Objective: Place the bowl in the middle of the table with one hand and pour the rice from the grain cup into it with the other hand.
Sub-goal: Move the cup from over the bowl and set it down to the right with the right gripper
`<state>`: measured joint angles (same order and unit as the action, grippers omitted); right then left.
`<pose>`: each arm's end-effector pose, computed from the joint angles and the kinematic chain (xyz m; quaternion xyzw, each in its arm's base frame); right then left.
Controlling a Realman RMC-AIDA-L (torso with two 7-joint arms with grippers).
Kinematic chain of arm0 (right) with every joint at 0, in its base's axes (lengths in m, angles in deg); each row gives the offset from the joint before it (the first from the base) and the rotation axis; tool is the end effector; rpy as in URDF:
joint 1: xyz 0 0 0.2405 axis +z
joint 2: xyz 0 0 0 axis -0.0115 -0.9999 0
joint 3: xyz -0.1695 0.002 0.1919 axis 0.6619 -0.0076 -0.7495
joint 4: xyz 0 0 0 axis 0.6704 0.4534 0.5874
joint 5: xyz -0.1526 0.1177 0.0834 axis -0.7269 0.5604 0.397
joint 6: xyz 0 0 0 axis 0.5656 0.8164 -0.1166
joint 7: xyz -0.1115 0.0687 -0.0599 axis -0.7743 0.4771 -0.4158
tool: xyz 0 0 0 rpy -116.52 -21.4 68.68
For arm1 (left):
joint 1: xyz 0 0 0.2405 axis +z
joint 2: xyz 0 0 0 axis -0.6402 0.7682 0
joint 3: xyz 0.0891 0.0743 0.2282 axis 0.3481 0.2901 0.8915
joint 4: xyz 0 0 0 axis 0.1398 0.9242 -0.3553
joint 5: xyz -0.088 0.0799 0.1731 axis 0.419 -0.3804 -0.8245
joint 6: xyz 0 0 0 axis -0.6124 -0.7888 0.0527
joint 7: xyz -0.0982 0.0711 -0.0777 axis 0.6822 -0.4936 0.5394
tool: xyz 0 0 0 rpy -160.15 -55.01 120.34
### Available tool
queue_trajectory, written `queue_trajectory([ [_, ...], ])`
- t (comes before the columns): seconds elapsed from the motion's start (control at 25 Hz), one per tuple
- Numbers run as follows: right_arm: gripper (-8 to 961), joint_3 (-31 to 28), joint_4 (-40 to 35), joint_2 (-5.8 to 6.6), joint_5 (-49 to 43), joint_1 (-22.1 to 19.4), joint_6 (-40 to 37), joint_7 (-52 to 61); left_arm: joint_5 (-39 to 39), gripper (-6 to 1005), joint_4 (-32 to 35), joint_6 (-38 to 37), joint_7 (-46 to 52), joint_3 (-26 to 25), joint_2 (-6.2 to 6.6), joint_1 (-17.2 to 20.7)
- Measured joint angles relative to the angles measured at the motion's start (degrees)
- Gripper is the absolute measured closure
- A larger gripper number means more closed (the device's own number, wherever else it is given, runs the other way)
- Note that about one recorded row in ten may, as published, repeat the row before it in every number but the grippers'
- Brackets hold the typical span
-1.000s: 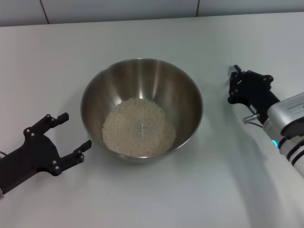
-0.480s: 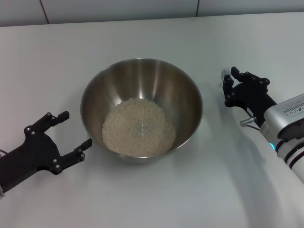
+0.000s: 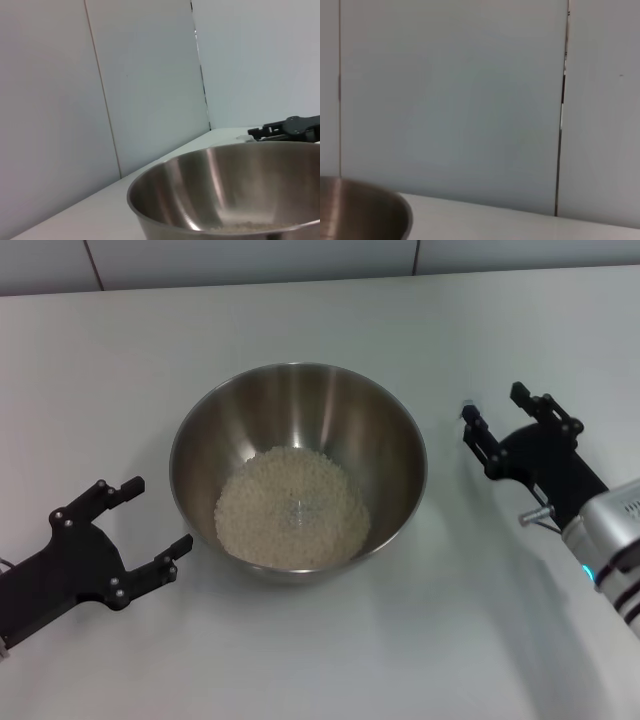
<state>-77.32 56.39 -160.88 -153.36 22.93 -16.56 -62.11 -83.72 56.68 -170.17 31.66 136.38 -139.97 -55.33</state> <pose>0.3105 0.2906 -0.0782 -0.7692 0.2203 0.2558 0.5426 -0.3372 0.2424 -0.0303 -0.9056 -0.0643 -0.2653 0.3245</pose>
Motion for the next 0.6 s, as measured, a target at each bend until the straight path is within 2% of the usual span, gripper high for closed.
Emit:
queue_trajectory([
  [0.24, 238, 1.1, 0.3, -0.02, -0.1, -2.8, -3.2, 0.0, 0.2, 163, 0.0, 0.0, 0.0, 0.0, 0.04, 0.1],
  [0.6, 199, 7.0, -1.0, 0.32, -0.1, -7.0, -9.3, 0.4, 0.1, 163, -0.1, 0.0, 0.0, 0.0, 0.18, 0.3],
])
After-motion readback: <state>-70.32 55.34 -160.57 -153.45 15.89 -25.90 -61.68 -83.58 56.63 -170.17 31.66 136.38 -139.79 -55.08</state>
